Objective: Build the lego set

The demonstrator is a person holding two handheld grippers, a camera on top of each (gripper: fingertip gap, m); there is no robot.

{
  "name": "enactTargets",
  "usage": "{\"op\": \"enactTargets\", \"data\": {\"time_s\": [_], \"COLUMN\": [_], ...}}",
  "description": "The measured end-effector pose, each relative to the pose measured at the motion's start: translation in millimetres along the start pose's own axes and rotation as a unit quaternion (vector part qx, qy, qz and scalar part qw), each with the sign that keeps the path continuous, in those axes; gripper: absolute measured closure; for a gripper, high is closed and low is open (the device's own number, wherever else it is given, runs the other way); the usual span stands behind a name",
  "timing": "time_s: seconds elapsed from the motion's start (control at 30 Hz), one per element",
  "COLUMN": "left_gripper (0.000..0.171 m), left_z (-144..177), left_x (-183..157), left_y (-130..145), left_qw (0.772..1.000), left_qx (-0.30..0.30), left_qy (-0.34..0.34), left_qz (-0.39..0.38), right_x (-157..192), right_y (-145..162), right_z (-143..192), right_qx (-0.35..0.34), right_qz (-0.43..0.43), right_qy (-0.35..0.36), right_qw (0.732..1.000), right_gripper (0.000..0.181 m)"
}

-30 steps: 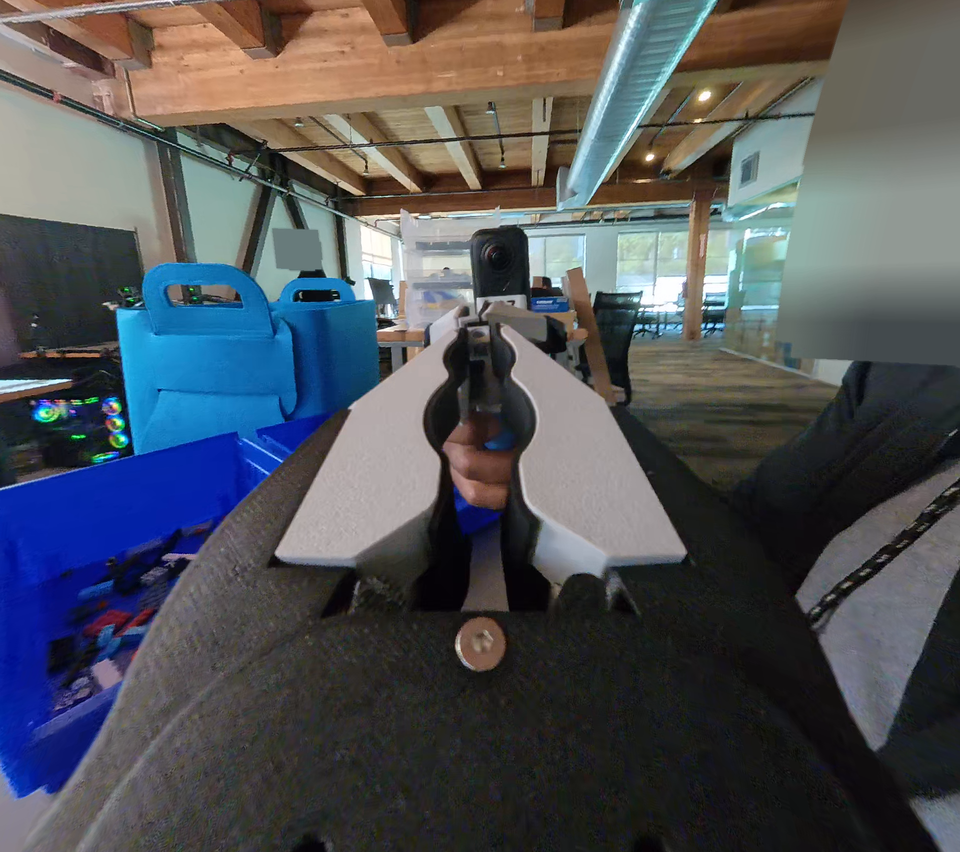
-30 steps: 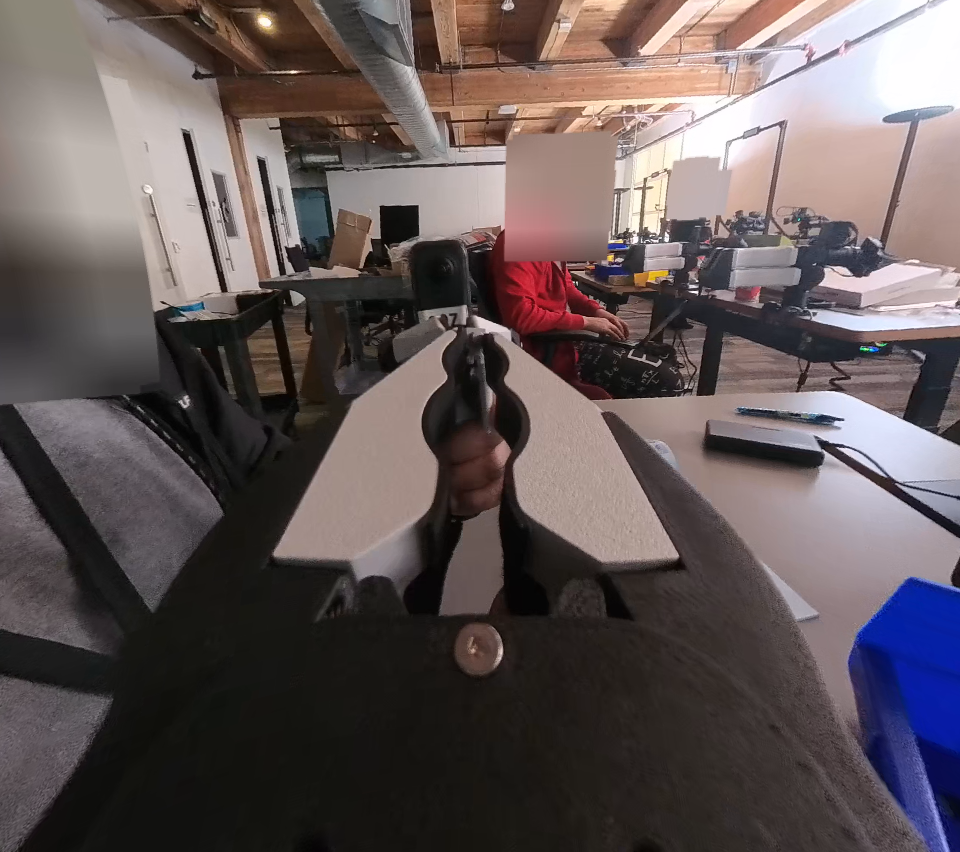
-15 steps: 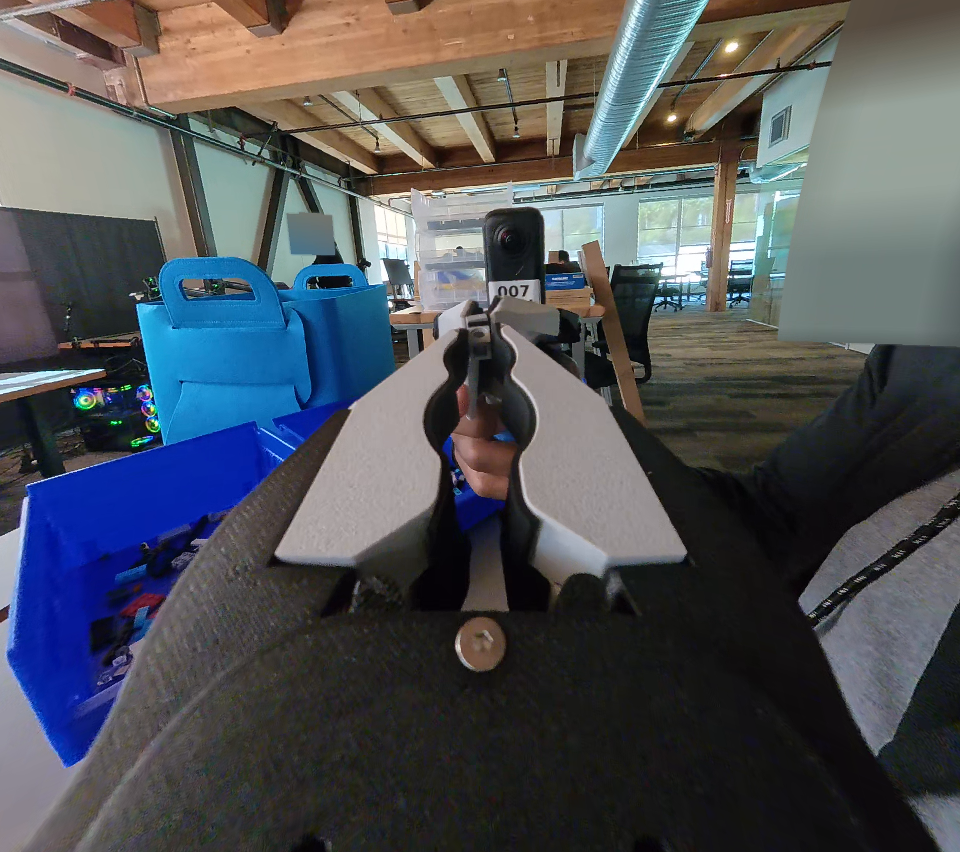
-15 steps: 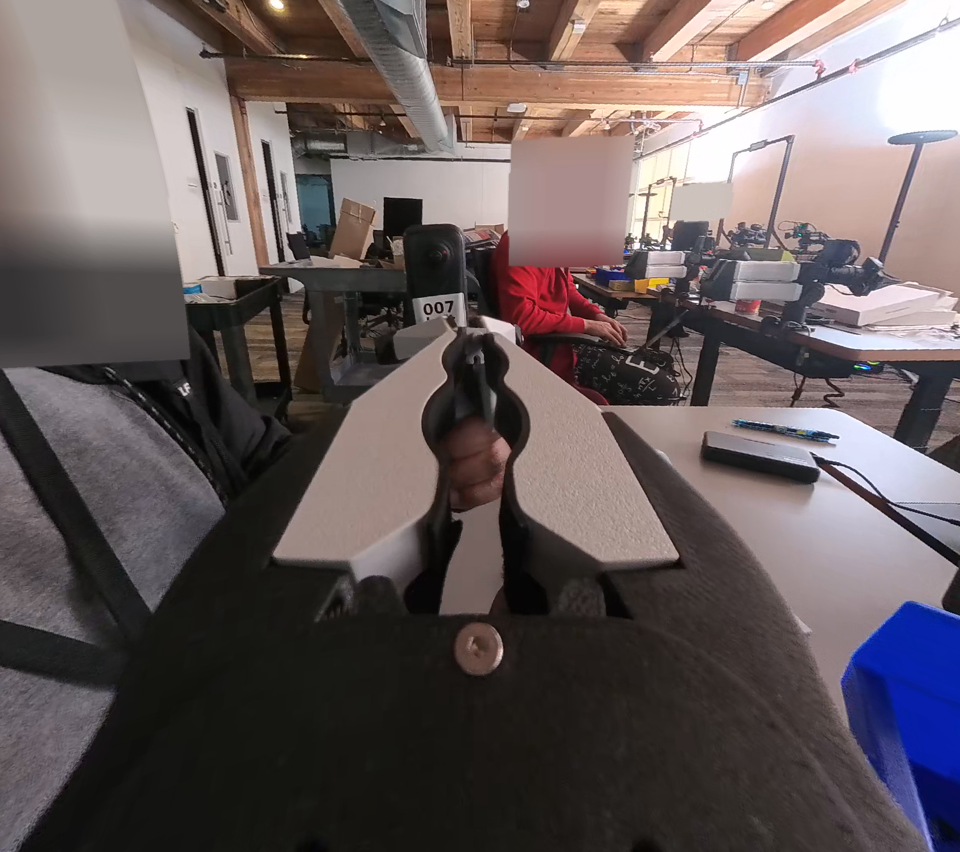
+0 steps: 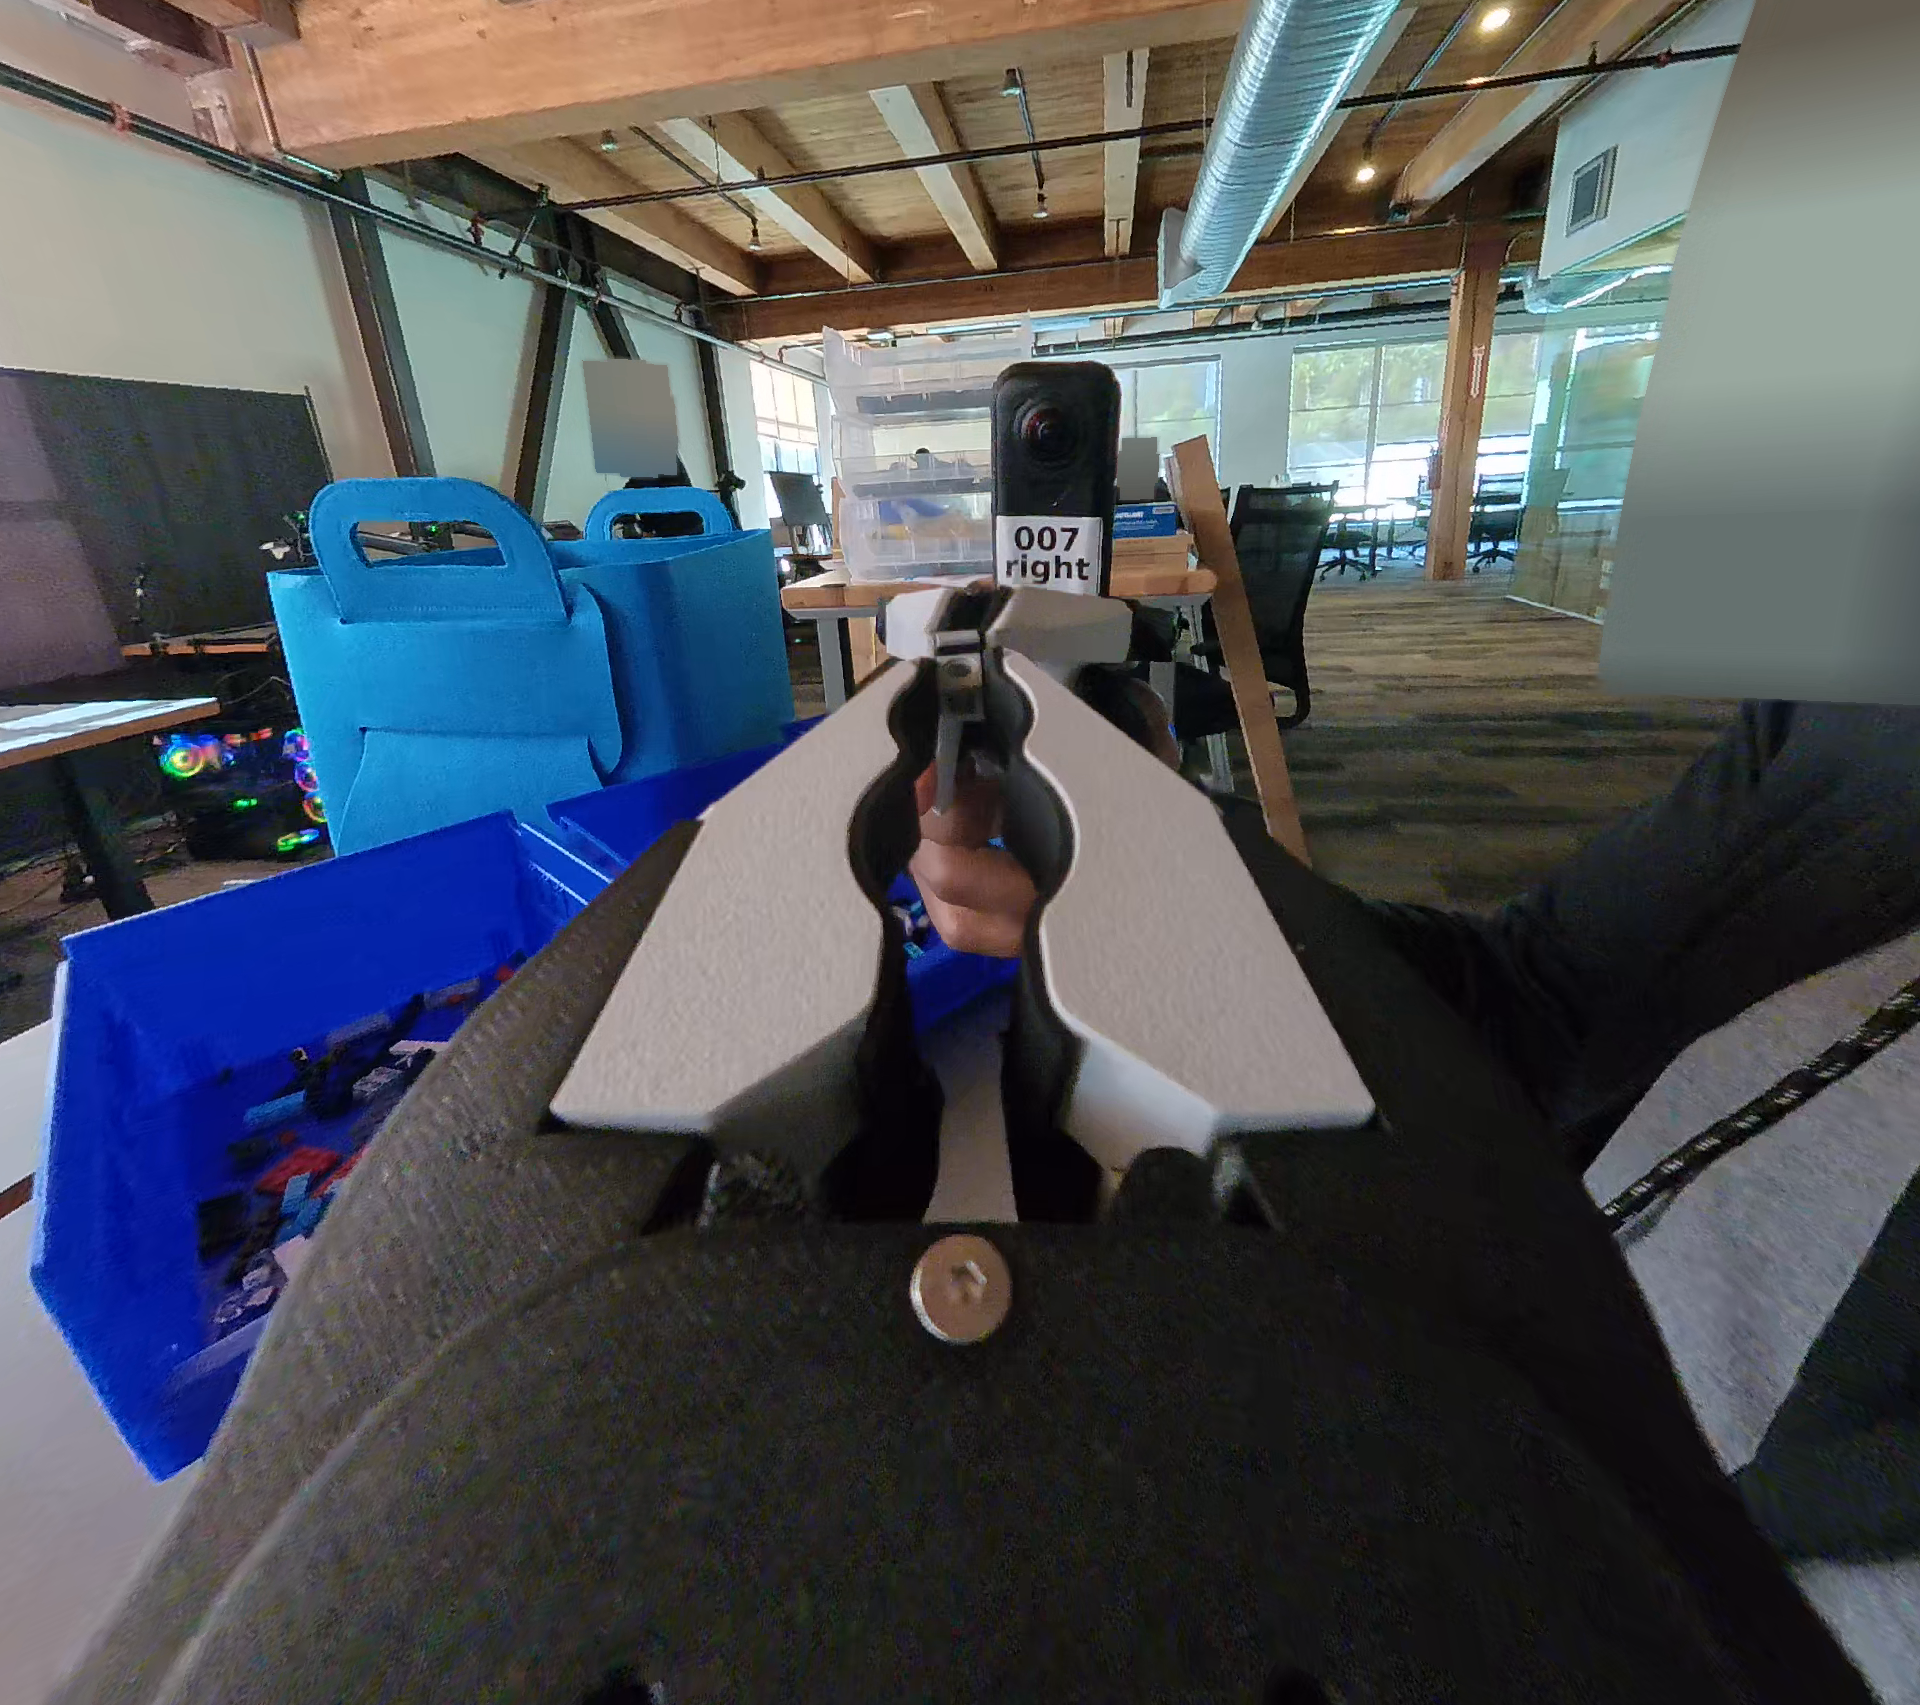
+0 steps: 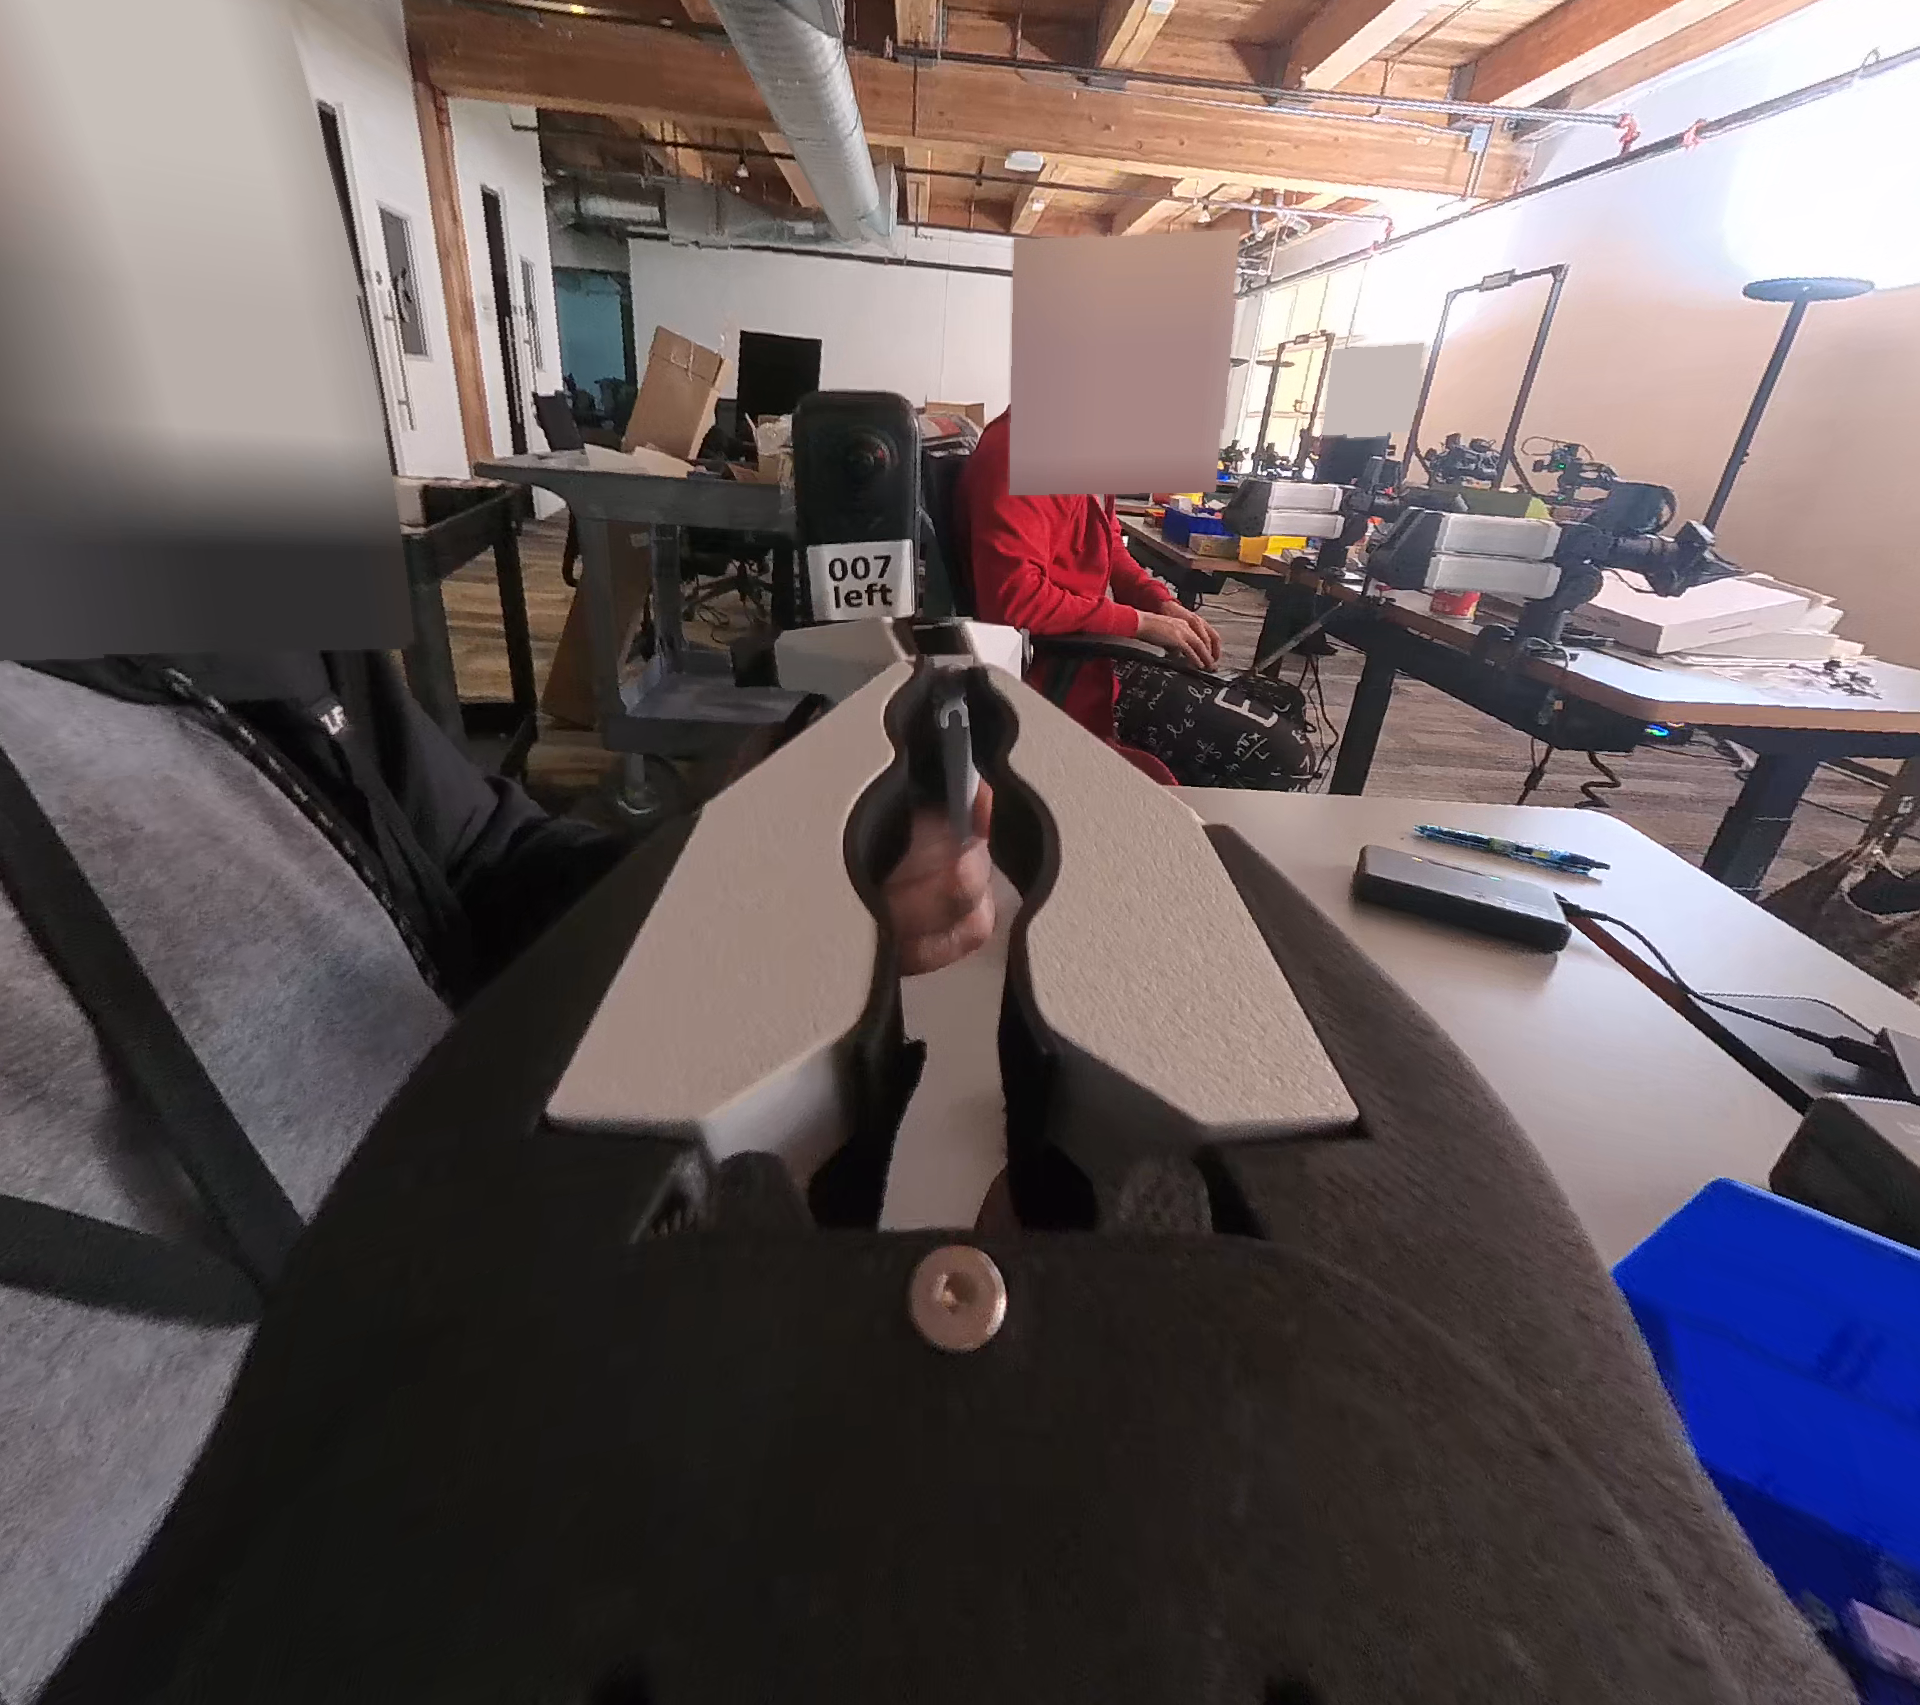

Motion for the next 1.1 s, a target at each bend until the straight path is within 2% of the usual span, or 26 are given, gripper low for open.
{"op": "enactTargets", "data": {"time_s": [0.57,1.1], "left_gripper": [0.163,0.163], "left_z": [-1.2,3.1], "left_x": [-7.6,-23.8], "left_y": [14.0,38.0], "left_qw": [0.995,0.975], "left_qx": [0.099,0.214], "left_qy": [0.008,0.049], "left_qz": [-0.004,-0.021], "right_x": [13.0,38.4], "right_y": [9.4,24.7], "right_z": [8.2,15.2], "right_qx": [0.077,0.137], "right_qz": [0.026,0.036], "right_qy": [-0.024,-0.097], "right_qw": [0.996,0.985], "right_gripper": [0.174,0.175]}}
Point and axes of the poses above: each gripper's, where its closed fingertips meet, z back along the fingers, y out of its underside, x = y × z across the jaws, the point moved 2 cm from there along z, back along the fingers, and after that the axes turned 10 degrees about z, right-handed, at the moved point
